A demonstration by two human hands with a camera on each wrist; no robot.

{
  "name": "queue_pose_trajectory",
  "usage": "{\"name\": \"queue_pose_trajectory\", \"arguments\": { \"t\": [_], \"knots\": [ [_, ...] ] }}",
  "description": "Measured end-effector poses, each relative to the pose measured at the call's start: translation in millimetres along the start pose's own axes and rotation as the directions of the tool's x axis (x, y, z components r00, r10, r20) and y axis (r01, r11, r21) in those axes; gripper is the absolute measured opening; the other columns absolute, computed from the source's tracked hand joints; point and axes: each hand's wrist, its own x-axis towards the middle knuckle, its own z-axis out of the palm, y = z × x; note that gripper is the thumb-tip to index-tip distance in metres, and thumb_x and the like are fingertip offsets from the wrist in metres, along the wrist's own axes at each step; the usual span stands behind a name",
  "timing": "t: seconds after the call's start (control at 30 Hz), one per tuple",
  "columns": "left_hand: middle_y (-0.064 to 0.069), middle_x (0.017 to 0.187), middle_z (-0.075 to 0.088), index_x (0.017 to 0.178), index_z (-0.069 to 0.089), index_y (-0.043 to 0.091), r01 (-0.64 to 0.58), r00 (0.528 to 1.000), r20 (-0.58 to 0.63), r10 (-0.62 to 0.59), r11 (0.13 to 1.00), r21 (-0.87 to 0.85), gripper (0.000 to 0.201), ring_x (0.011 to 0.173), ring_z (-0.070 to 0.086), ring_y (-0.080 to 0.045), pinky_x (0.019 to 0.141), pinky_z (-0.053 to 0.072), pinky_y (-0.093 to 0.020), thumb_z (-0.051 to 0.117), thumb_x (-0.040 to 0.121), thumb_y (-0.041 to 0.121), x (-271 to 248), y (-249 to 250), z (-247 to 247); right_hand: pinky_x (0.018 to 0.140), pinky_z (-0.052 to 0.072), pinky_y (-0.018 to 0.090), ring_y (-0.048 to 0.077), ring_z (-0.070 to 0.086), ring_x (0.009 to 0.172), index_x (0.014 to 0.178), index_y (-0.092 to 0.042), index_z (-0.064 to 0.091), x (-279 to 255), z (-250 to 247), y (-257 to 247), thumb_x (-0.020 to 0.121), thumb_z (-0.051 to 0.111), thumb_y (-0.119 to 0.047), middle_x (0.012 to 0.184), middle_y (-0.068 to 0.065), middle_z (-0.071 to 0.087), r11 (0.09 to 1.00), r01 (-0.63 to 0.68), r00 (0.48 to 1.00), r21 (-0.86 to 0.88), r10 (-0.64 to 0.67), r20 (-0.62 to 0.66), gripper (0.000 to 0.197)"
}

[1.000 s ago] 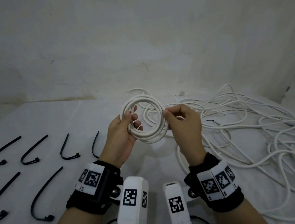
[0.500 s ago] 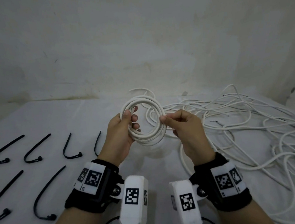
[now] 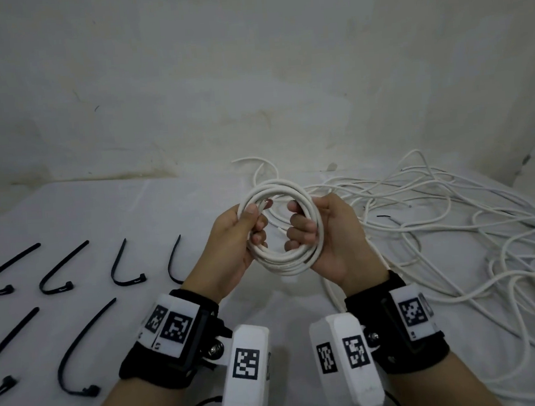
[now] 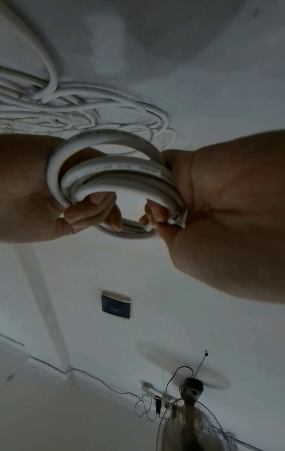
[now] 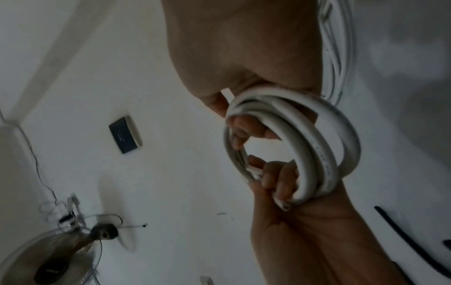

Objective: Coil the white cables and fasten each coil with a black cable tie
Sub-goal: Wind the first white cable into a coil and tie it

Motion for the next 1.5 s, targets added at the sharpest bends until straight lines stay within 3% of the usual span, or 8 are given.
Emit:
{"name": "queue_pose_trajectory", "arguments": {
  "t": [0.3, 0.4, 0.57, 0.7, 1.07, 1.23, 1.37, 1.5],
  "knots": [
    [0.000, 0.069, 0.050, 0.108, 0.058, 0.005, 0.038, 0.998, 0.057, -0.035, 0.998, -0.049, 0.032, 0.060, 0.050, -0.008, 0.060, 0.044, -0.020, 0.032, 0.102, 0.023, -2, 0, 6, 0.034, 0.023, 0.016, 0.007, 0.018, 0.028, 0.055, -0.015, 0.039, 0, 3, 5, 0.096, 0.043, -0.048, 0.036, -0.007, 0.022, 0.992, 0.111, 0.979, -0.054, -0.118, -0.165, 0.053],
    [-0.003, 0.079, 0.062, 0.106, 0.063, 0.010, 0.201, 0.977, 0.107, -0.186, 0.966, -0.162, 0.049, 0.073, 0.062, -0.013, 0.072, 0.052, -0.032, 0.022, 0.103, 0.037, -2, 1, 6, 0.034, 0.021, 0.015, 0.006, 0.018, 0.028, 0.052, -0.017, 0.037, -1, 4, 1, 0.097, 0.043, -0.044, 0.035, -0.007, 0.020, 0.985, 0.172, 0.966, 0.025, -0.163, -0.201, 0.052],
    [-0.007, 0.097, 0.066, 0.108, 0.064, 0.014, 0.356, 0.923, 0.188, -0.336, 0.931, -0.085, 0.025, 0.087, 0.065, -0.020, 0.079, 0.055, -0.046, 0.042, 0.097, 0.019, -3, 1, -5, 0.033, 0.022, 0.014, 0.006, 0.019, 0.026, 0.046, -0.017, 0.041, 0, 1, -3, 0.097, 0.043, -0.045, 0.034, -0.007, 0.020, 0.968, 0.220, 0.959, 0.118, -0.193, -0.208, 0.058],
    [-0.003, 0.092, 0.069, 0.104, 0.063, 0.016, 0.317, 0.928, 0.241, -0.284, 0.941, -0.115, 0.025, 0.084, 0.069, -0.017, 0.073, 0.059, -0.039, 0.055, 0.083, 0.006, -2, 1, -12, 0.034, 0.024, 0.014, 0.005, 0.019, 0.026, 0.048, -0.016, 0.041, 0, 0, -3, 0.097, 0.042, -0.047, 0.035, -0.007, 0.021, 0.955, 0.240, 0.959, 0.172, -0.206, -0.194, 0.057],
    [-0.001, 0.070, 0.069, 0.089, 0.067, 0.006, 0.063, 0.996, 0.062, -0.062, 0.998, -0.015, 0.036, 0.060, 0.064, -0.009, 0.061, 0.056, -0.022, 0.044, 0.084, -0.021, -4, 9, -8, 0.032, 0.026, 0.015, 0.005, 0.021, 0.027, 0.056, -0.015, 0.040, 0, 12, 14, 0.096, 0.044, -0.048, 0.036, -0.007, 0.022, 0.969, 0.151, 0.979, 0.196, -0.118, -0.168, 0.052],
    [-0.003, 0.070, 0.069, 0.090, 0.066, 0.004, 0.089, 0.996, -0.007, -0.090, 0.987, -0.134, 0.028, 0.064, 0.065, -0.009, 0.064, 0.057, -0.022, 0.042, 0.090, -0.012, -2, 6, 0, 0.033, 0.026, 0.017, 0.006, 0.020, 0.030, 0.061, -0.016, 0.037, 2, 10, 13, 0.097, 0.041, -0.048, 0.040, -0.006, 0.021, 0.963, 0.243, 0.948, 0.115, -0.210, -0.238, 0.049],
    [-0.007, 0.075, 0.069, 0.093, 0.063, 0.005, 0.153, 0.988, 0.023, -0.153, 0.944, -0.294, 0.030, 0.064, 0.065, -0.014, 0.064, 0.057, -0.027, 0.038, 0.099, 0.019, -1, 11, -2, 0.034, 0.028, 0.018, 0.007, 0.022, 0.031, 0.062, -0.014, 0.039, 3, 10, 17, 0.097, 0.042, -0.047, 0.040, -0.006, 0.023, 0.965, 0.263, 0.923, 0.012, -0.249, -0.293, 0.049],
    [-0.003, 0.075, 0.056, 0.093, 0.058, 0.010, 0.064, 0.997, -0.032, -0.065, 0.997, -0.030, 0.030, 0.061, 0.048, -0.011, 0.056, 0.046, -0.021, 0.035, 0.101, 0.027, -1, 8, 1, 0.037, 0.029, 0.020, 0.008, 0.023, 0.033, 0.063, -0.012, 0.041, 3, 9, 24, 0.098, 0.041, -0.047, 0.042, -0.004, 0.024, 0.965, 0.243, 0.928, -0.094, -0.260, -0.268, 0.049]
  ]
}}
